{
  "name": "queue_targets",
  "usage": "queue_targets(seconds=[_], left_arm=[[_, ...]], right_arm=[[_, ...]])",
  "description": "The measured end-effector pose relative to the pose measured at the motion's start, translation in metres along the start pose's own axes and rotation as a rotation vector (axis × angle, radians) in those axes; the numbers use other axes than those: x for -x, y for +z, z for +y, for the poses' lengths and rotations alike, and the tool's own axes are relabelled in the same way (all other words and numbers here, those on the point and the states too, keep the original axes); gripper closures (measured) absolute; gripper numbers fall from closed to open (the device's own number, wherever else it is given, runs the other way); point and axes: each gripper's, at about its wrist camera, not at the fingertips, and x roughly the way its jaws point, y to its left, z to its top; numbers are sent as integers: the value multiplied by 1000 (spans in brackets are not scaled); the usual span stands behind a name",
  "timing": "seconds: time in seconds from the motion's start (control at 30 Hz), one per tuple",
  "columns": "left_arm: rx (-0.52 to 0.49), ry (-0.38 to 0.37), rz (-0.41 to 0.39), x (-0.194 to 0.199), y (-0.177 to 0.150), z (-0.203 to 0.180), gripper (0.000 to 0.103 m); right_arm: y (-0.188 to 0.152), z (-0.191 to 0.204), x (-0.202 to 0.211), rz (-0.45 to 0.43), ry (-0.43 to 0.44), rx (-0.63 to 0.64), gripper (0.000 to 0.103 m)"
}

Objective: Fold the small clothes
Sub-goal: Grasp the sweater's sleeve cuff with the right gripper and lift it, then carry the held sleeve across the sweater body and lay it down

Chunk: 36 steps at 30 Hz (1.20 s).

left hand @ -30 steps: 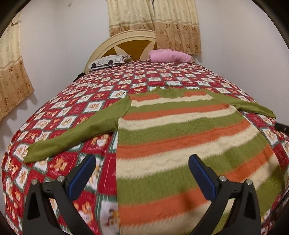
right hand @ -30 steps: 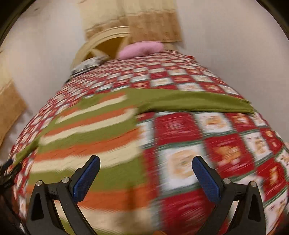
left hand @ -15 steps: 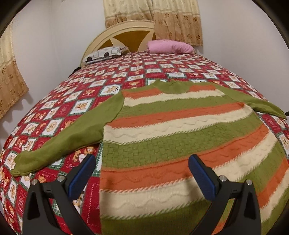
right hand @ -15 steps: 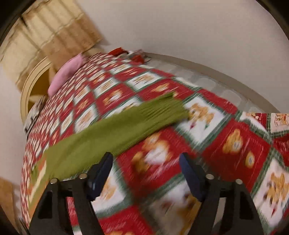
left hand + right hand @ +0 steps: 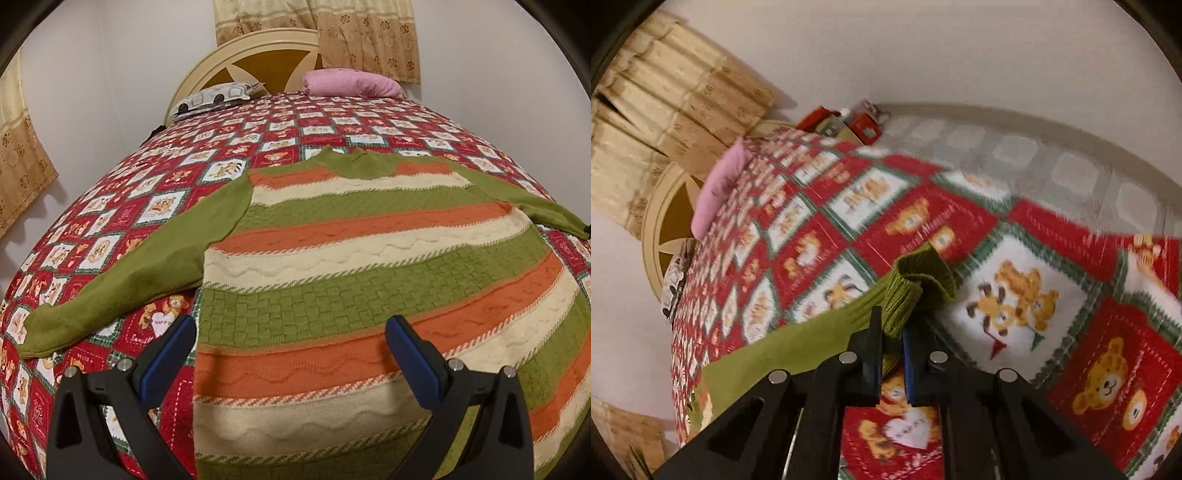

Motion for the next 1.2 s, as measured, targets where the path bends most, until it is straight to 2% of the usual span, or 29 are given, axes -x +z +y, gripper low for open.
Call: queue_targets(seconds=[0.07, 0.3, 0.4, 0.57, 0.73, 0.9, 1.2], left_arm=[[0, 0, -5, 3, 1, 0, 0], [17, -24, -20, 9, 1, 2, 0], [21, -40, -20, 11, 0, 1, 0], [25, -59, -29, 15, -1, 0, 0], [41, -69, -37, 19, -2, 5, 0], [52, -76, -34, 18, -6, 10, 0], [87, -98, -42, 17, -11, 25, 0]], right_arm=[[2, 11, 12, -44, -1, 48, 95], [16, 53, 42, -115, 31, 159, 95], [22, 80, 55, -146, 46, 218, 95], [20, 148, 75, -188, 126, 348, 95], [-1, 224, 94, -210, 201, 508, 95], [-36, 291, 107, -218, 254, 665, 95], [-127, 391, 121, -200, 362, 915, 96]])
